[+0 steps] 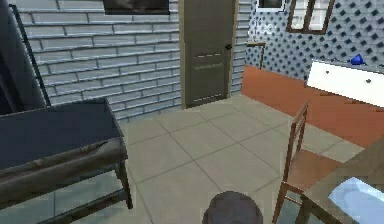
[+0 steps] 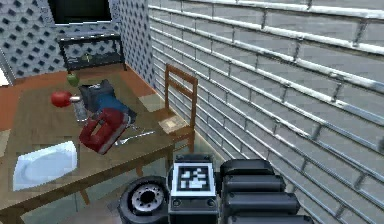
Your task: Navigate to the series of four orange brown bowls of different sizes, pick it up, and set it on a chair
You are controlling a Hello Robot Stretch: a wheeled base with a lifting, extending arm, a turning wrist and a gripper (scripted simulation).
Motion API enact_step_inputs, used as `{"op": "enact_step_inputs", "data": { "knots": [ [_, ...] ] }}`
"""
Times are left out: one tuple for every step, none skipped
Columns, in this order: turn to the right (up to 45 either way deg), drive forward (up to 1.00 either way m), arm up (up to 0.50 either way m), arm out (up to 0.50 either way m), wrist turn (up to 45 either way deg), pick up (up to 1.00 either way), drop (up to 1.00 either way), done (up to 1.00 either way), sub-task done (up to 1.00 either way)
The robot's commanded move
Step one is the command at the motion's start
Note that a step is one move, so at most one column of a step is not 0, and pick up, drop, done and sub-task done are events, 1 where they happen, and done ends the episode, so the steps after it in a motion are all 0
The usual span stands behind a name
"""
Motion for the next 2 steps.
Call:
{"op": "enact_step_inputs", "data": {
  "knots": [
    [0.0, 0.00, 0.00, 0.36, 0.0, 0.00, 0.00, 0.00, 0.00],
    [0.0, 0.00, 0.00, 0.00, 39.0, 0.00, 0.00, 0.00, 0.00]
  ]
}}
